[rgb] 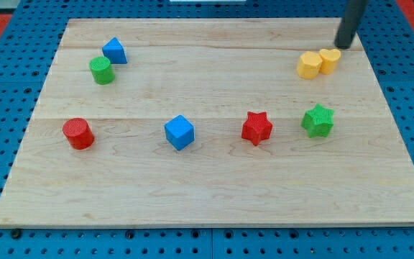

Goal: Push the green star to the center right

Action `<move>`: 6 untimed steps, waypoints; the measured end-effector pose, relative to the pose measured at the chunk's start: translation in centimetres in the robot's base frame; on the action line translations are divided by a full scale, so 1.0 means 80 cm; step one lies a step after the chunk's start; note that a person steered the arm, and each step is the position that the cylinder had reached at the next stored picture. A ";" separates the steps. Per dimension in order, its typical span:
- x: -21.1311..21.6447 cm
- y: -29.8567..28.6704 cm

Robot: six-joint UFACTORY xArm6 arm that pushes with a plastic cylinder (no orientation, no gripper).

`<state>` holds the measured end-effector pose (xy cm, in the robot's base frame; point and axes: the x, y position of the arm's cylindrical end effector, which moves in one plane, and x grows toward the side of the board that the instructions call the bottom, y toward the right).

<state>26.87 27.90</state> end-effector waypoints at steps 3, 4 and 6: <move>0.202 0.052; 0.263 -0.005; 0.273 -0.146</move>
<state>48.75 16.24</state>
